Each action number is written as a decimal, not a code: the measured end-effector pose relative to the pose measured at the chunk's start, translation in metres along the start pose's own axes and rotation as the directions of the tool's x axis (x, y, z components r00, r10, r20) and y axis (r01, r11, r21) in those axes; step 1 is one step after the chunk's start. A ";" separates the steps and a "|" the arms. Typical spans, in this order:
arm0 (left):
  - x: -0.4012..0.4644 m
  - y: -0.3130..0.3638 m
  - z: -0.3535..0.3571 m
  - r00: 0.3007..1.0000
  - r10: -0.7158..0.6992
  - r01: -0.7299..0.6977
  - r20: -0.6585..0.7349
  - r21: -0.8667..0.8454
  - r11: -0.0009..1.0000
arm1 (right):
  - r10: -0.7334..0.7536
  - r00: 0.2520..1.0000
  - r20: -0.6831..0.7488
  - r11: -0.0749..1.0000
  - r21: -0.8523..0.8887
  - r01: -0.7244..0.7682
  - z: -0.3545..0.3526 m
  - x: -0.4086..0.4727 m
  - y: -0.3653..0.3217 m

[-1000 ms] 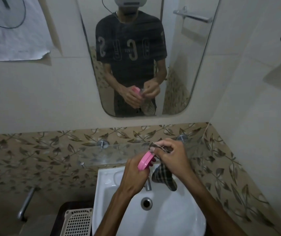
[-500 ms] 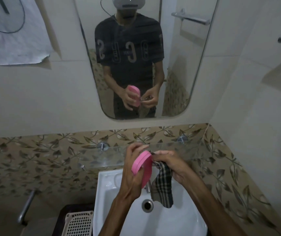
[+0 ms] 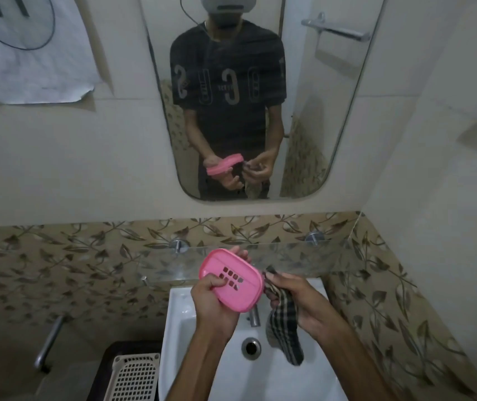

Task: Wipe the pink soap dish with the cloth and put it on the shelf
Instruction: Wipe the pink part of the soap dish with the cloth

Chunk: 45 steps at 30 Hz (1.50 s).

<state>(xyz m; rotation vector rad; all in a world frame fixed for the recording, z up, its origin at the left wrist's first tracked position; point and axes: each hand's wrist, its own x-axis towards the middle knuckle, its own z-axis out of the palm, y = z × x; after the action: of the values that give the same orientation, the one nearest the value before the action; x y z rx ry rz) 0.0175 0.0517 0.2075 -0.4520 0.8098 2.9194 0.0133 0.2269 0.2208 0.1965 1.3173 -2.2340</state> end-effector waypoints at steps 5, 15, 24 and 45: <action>-0.002 -0.015 0.013 0.981 -0.069 0.069 -0.180 -0.010 0.998 | -0.059 0.997 -0.052 0.987 0.144 0.066 0.019 -0.012 0.008; -0.007 -0.029 0.017 0.977 0.034 0.021 -0.212 0.251 0.968 | -0.096 0.969 -0.228 0.984 0.124 0.127 0.030 -0.021 0.005; 0.001 0.000 0.014 0.975 -0.199 0.112 0.101 0.550 0.827 | -0.347 0.928 -0.135 0.804 -0.552 0.220 0.039 -0.027 -0.003; -0.006 -0.004 0.021 0.978 -0.208 0.202 0.034 0.130 0.971 | -0.697 0.716 -0.019 0.481 -0.754 0.447 0.038 -0.038 -0.003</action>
<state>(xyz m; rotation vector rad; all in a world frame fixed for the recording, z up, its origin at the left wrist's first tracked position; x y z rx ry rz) 0.0188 0.0655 0.2246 -0.4262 0.8770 2.6617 0.0494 0.2101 0.2573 -0.2351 2.6869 -1.9981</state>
